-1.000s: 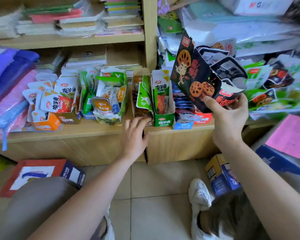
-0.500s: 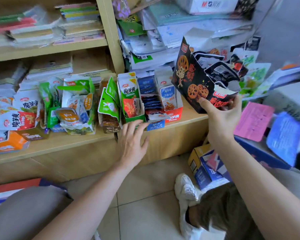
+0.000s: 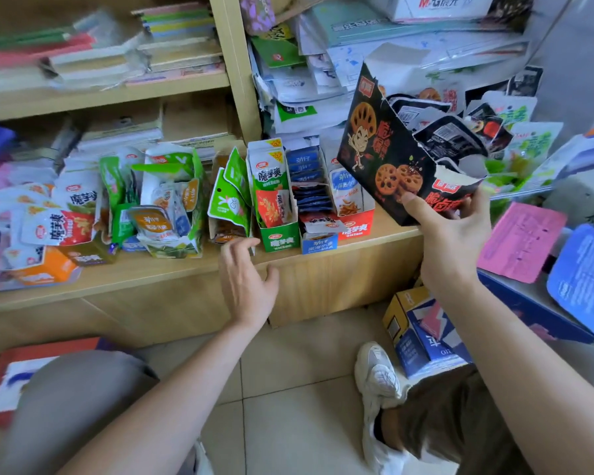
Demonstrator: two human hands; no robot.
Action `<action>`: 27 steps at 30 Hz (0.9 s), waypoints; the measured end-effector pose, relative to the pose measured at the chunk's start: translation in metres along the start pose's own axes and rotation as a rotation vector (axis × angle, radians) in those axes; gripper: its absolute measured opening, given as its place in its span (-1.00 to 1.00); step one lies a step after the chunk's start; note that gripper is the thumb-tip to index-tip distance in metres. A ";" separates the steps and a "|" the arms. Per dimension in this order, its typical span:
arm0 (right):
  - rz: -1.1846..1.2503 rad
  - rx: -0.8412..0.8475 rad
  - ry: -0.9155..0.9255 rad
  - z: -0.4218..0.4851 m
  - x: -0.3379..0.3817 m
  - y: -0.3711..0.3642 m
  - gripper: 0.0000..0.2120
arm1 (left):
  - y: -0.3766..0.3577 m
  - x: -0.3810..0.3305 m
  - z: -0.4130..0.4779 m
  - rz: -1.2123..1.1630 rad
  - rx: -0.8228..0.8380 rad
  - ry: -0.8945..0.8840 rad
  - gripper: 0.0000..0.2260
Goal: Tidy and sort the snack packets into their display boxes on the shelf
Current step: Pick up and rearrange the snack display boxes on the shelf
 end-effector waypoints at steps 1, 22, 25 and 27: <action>0.008 0.017 0.000 -0.001 0.001 -0.005 -0.38 | 0.009 0.007 0.002 0.042 -0.044 0.042 -0.48; 0.017 0.171 0.057 -0.030 0.015 -0.067 -0.45 | 0.026 0.085 0.033 -0.050 -0.135 0.507 -0.23; 0.045 0.176 0.051 -0.029 0.017 -0.069 -0.45 | 0.038 0.077 0.031 -0.091 -0.191 0.463 -0.29; 0.062 0.164 0.045 -0.027 0.019 -0.068 -0.41 | 0.047 0.073 0.030 -0.114 -0.225 0.443 -0.31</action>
Point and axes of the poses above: each hand's wrist, its own z-axis towards the middle knuckle, its own y-axis out of the back of the hand, x = y × z, the point moved 10 cm from there along z, towards the middle knuckle, and after that the axes turned 15 degrees about -z, right-handed, at the moved point
